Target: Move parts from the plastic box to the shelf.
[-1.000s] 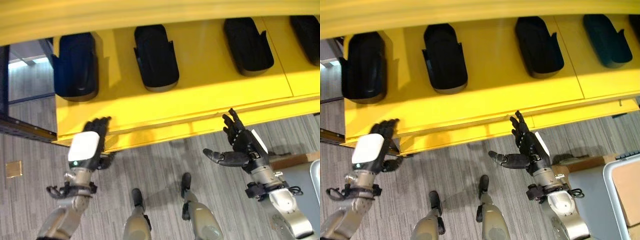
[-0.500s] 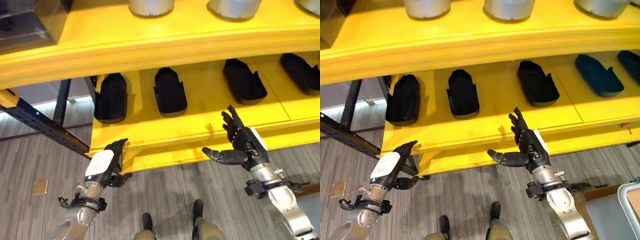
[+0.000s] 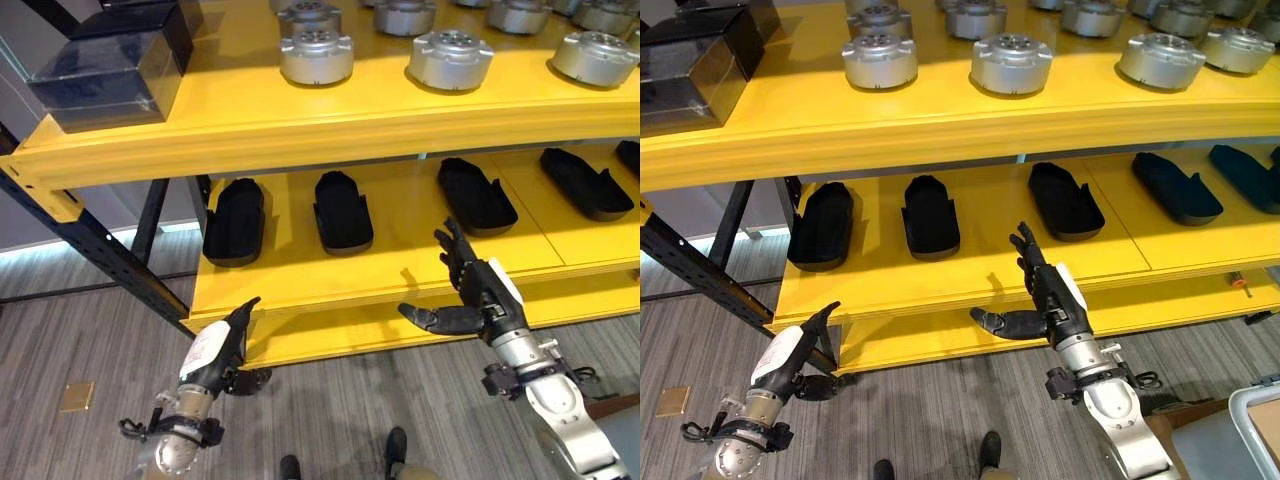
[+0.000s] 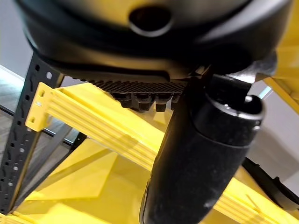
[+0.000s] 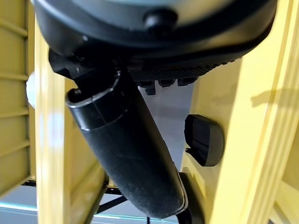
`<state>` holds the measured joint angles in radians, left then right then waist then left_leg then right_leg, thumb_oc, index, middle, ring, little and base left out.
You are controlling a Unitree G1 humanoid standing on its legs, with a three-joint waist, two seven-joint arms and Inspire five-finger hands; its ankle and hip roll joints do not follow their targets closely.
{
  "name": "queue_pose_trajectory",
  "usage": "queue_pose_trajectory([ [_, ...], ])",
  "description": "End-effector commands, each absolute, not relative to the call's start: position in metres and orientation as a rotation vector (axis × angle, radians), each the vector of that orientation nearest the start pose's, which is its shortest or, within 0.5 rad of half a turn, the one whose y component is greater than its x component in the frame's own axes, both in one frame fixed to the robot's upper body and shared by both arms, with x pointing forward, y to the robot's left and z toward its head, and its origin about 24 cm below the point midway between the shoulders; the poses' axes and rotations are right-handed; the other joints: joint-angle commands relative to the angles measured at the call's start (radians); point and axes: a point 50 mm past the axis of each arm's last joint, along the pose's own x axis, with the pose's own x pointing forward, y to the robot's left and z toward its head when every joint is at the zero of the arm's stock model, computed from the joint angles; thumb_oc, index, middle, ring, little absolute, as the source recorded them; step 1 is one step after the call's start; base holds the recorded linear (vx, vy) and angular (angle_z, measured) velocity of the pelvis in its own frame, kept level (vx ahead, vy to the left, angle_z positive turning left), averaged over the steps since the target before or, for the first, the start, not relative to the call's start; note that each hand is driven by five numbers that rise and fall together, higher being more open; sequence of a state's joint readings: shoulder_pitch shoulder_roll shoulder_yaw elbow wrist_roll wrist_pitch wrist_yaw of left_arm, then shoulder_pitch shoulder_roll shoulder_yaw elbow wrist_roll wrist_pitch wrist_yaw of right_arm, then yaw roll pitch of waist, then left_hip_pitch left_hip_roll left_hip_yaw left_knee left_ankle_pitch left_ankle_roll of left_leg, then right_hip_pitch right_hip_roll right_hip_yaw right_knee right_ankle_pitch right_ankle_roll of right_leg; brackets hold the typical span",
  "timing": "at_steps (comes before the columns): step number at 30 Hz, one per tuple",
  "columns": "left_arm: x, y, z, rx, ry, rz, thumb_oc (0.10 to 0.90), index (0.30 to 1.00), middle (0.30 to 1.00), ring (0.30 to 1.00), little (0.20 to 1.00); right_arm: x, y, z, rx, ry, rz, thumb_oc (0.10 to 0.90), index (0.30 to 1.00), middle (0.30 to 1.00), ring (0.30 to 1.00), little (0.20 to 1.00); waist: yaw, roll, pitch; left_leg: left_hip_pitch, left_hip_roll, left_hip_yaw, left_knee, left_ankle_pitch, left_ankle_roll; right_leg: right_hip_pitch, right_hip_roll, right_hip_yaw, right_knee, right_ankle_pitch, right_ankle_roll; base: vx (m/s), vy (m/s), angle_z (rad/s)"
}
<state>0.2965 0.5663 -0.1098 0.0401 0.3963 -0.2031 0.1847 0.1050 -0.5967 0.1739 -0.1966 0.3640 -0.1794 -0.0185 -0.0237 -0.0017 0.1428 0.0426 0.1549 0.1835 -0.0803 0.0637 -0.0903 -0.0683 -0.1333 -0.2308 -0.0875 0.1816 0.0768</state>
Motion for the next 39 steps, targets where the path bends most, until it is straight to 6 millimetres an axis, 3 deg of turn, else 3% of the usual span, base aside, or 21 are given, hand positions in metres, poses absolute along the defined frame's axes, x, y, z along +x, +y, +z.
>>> queue_pose_trajectory([
  [1, 0.204, 0.242, 0.052, 0.928, -0.141, -0.058, 0.900, 1.000, 1.000, 1.000, 1.000, 0.246, -0.185, 0.124, -0.196, -0.387, 0.263, 0.900, 1.000, 1.000, 1.000, 1.000, 0.002, -0.047, -0.046, 0.007, -0.008, -0.035, -0.007, -0.005, 0.003, 0.123, -0.055, -0.029, 0.019, -0.112, 0.070, 0.00, -0.037, 0.02],
  [4, 0.205, 0.240, 0.052, 0.901, -0.142, -0.063, 0.900, 1.000, 1.000, 1.000, 1.000, 0.247, -0.184, 0.121, -0.189, -0.378, 0.263, 0.900, 1.000, 1.000, 1.000, 1.000, 0.002, -0.044, -0.053, 0.009, -0.008, -0.037, -0.007, -0.003, 0.003, 0.124, -0.055, -0.028, 0.023, -0.114, 0.070, 0.00, -0.022, 0.02],
  [8, 0.207, 0.229, 0.050, 0.715, -0.141, -0.078, 0.900, 1.000, 1.000, 1.000, 1.000, 0.246, -0.186, 0.117, -0.176, -0.367, 0.244, 0.900, 1.000, 1.000, 1.000, 1.000, -0.004, -0.037, -0.062, 0.012, -0.009, -0.040, -0.007, 0.000, 0.004, 0.126, -0.055, -0.027, 0.029, -0.116, 0.069, -0.01, -0.013, 0.04],
  [12, 0.208, 0.218, 0.041, 0.315, -0.087, -0.079, 0.900, 1.000, 1.000, 1.000, 1.000, 0.242, -0.187, 0.110, -0.135, -0.346, 0.228, 0.900, 1.000, 1.000, 1.000, 1.000, -0.016, -0.029, -0.074, 0.014, -0.011, -0.038, -0.007, 0.001, 0.008, 0.125, -0.057, -0.025, 0.037, -0.116, 0.069, 0.00, 0.000, 0.00],
  [14, 0.208, 0.207, 0.031, 0.030, -0.040, -0.084, 0.900, 1.000, 1.000, 1.000, 1.000, 0.240, -0.187, 0.106, -0.120, -0.336, 0.220, 0.900, 1.000, 1.000, 1.000, 1.000, -0.023, -0.024, -0.082, 0.015, -0.011, -0.039, -0.007, 0.003, 0.009, 0.124, -0.058, -0.024, 0.040, -0.116, 0.069, 0.00, 0.000, 0.00],
  [17, 0.206, 0.192, 0.023, -0.144, 0.003, -0.135, 0.900, 1.000, 1.000, 1.000, 1.000, 0.235, -0.187, 0.098, -0.101, -0.311, 0.202, 0.900, 1.000, 1.000, 1.000, 1.000, -0.033, -0.016, -0.097, 0.019, -0.013, -0.043, -0.007, 0.002, 0.011, 0.127, -0.060, -0.024, 0.043, -0.117, 0.071, 0.00, 0.000, 0.00],
  [28, 0.207, 0.191, 0.017, -0.340, 0.021, -0.091, 0.900, 1.000, 1.000, 1.000, 1.000, 0.228, -0.187, 0.091, -0.054, -0.285, 0.194, 0.900, 1.000, 1.000, 1.000, 1.000, -0.048, -0.010, -0.123, 0.027, -0.012, -0.040, -0.007, -0.005, 0.015, 0.127, -0.060, -0.015, 0.043, -0.115, 0.072, 0.00, -0.001, 0.00],
  [39, 0.207, 0.193, 0.016, -0.338, 0.015, -0.069, 0.900, 1.000, 1.000, 1.000, 1.000, 0.227, -0.183, 0.090, -0.034, -0.287, 0.202, 0.900, 1.000, 1.000, 1.000, 1.000, -0.055, -0.015, -0.134, 0.036, -0.011, -0.033, -0.007, -0.010, 0.017, 0.129, -0.058, -0.002, 0.038, -0.110, 0.071, 0.00, 0.000, 0.00],
])
